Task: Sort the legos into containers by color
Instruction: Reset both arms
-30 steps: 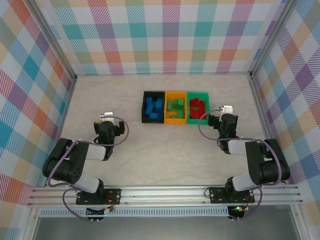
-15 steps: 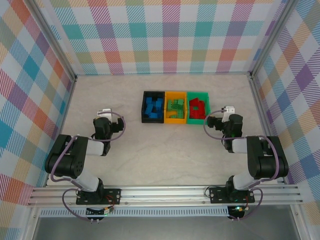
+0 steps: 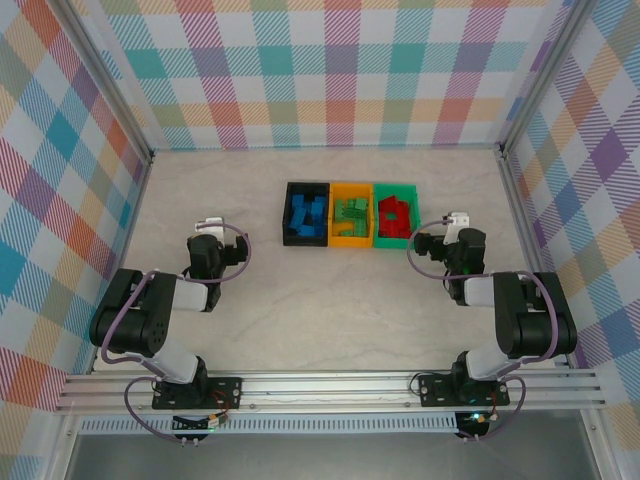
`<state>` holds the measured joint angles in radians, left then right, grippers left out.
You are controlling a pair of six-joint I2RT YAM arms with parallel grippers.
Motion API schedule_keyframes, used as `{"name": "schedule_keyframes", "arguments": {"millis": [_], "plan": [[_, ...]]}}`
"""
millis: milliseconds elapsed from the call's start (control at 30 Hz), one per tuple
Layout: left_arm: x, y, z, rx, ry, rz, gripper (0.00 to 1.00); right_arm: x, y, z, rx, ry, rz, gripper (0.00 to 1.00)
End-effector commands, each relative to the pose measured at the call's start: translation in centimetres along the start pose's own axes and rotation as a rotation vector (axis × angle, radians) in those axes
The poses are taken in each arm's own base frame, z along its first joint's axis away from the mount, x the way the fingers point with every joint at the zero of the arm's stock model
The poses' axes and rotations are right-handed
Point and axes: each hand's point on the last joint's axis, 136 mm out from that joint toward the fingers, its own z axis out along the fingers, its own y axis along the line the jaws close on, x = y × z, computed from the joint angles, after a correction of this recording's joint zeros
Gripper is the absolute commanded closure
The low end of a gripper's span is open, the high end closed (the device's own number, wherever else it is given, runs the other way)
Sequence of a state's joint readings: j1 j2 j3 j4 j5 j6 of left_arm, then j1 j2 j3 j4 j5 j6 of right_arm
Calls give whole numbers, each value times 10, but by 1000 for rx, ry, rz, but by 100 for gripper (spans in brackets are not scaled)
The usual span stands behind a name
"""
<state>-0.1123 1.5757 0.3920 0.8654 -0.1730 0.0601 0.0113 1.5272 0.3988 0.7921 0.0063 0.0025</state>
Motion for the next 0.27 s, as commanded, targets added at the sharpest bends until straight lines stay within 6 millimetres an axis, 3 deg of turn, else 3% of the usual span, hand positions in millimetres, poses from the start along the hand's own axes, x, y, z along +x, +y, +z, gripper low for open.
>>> {"name": "schedule_keyframes", "arguments": {"millis": [0,233], "plan": [[-7,2,2,2,-15,-22,0,-11,5,3,-34,-25,3,1],[-6,2,2,1,-13,-21,0,-11,5,3,-34,-25,2,1]]}}
